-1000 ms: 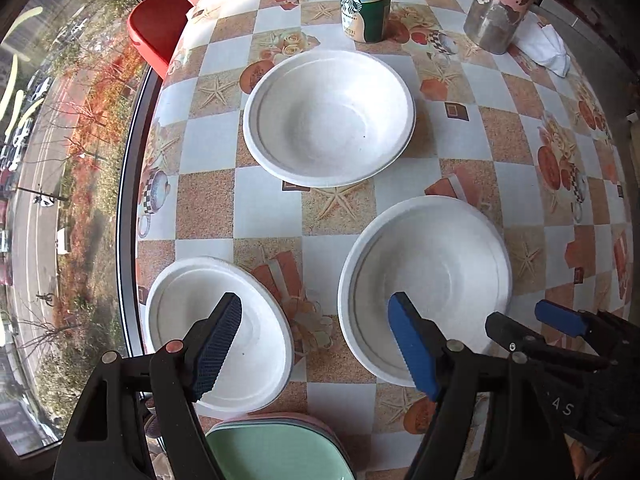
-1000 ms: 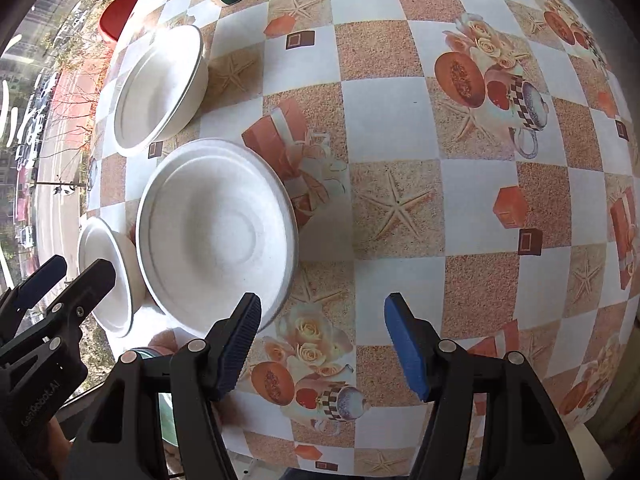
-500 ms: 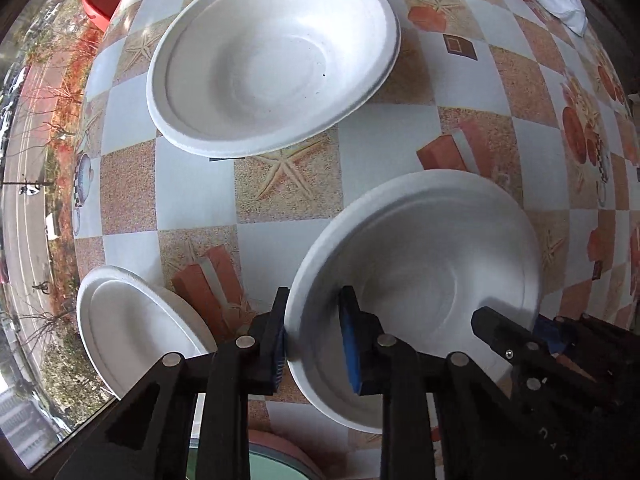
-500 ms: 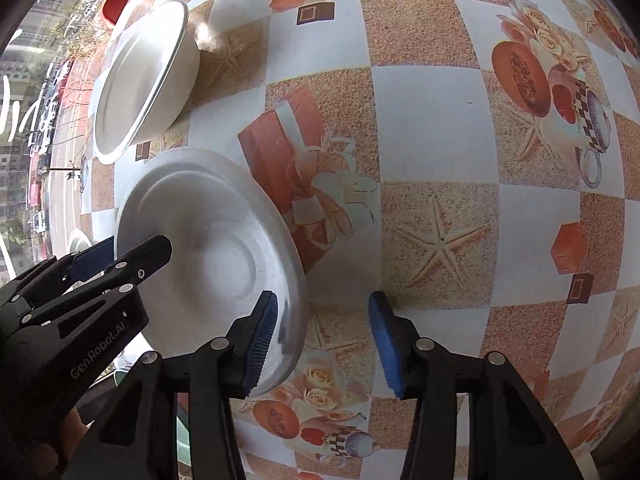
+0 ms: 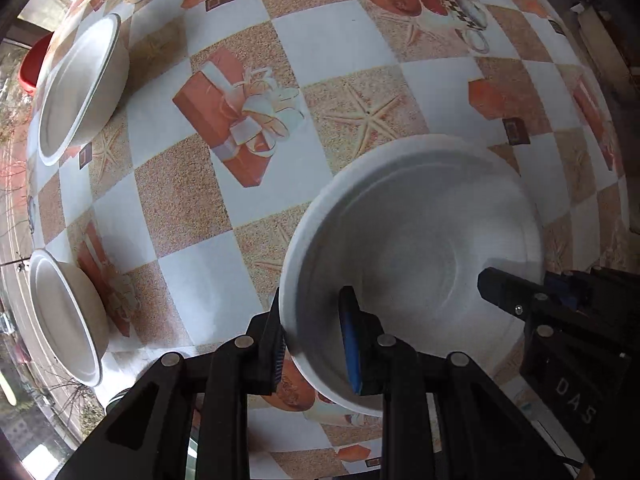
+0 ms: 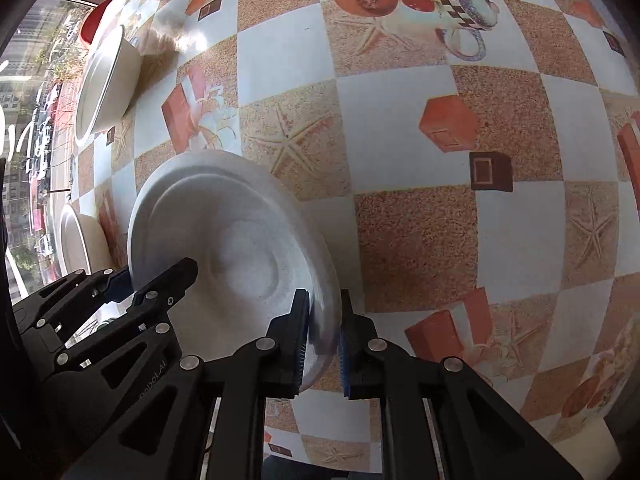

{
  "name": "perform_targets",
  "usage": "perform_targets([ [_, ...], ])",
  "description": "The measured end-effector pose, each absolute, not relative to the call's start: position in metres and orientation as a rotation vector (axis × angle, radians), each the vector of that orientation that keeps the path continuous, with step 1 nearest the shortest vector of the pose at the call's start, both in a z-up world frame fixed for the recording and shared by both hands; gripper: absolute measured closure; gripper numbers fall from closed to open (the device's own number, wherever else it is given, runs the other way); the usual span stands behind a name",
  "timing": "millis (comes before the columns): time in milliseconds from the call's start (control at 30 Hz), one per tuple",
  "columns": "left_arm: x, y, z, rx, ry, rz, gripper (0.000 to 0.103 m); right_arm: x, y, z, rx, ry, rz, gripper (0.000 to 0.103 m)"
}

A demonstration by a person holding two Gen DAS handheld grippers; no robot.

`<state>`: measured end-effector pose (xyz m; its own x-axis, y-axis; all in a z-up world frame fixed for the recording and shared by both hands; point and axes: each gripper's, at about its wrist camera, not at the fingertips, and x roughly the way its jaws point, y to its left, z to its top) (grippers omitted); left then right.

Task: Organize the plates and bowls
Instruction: 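Carry the white bowl with both grippers, lower it and open both, then move both grippers toward another white paper bowl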

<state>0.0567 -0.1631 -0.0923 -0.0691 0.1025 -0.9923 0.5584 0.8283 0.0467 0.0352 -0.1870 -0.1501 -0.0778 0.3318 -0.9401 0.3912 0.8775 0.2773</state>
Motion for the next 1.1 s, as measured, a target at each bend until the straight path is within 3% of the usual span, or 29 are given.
perform_targets([
  [267, -0.001, -0.214, -0.092, 0.586, 1.600, -0.532, 0.075, -0.023, -0.242, -0.139, 0.599, 1.658, -0.220, 0.089],
  [333, -0.008, -0.220, -0.091, 0.591, 1.591, -0.558, 0.067, -0.033, -0.253, -0.139, 0.625, 1.655, -0.250, 0.089],
  [367, -0.009, -0.226, -0.092, 0.601, 1.587, -0.564, 0.056, -0.039, -0.259, -0.139, 0.639, 1.653, -0.263, 0.089],
  [400, -0.011, -0.227, -0.091, 0.615, 1.577, -0.559, 0.038, -0.042, -0.263, -0.139, 0.655, 1.649, -0.271, 0.089],
  [467, -0.019, -0.226, -0.086, 0.633, 1.524, -0.537, 0.024, -0.047, -0.269, -0.140, 0.681, 1.644, -0.291, 0.089],
  [567, -0.023, -0.201, -0.077, 0.615, 1.504, -0.537, 0.023, -0.064, -0.280, -0.141, 0.720, 1.629, -0.331, 0.088],
  [600, -0.023, -0.192, -0.073, 0.598, 1.502, -0.535, 0.023, -0.066, -0.282, -0.141, 0.723, 1.628, -0.341, 0.085],
  [700, -0.027, -0.160, -0.065, 0.565, 1.478, -0.502, 0.023, -0.081, -0.297, -0.133, 0.701, 1.601, -0.364, 0.027],
  [1100, -0.047, -0.009, -0.097, 0.347, 1.611, -0.356, 0.023, -0.084, -0.284, -0.075, 0.585, 1.559, -0.416, 0.026],
])
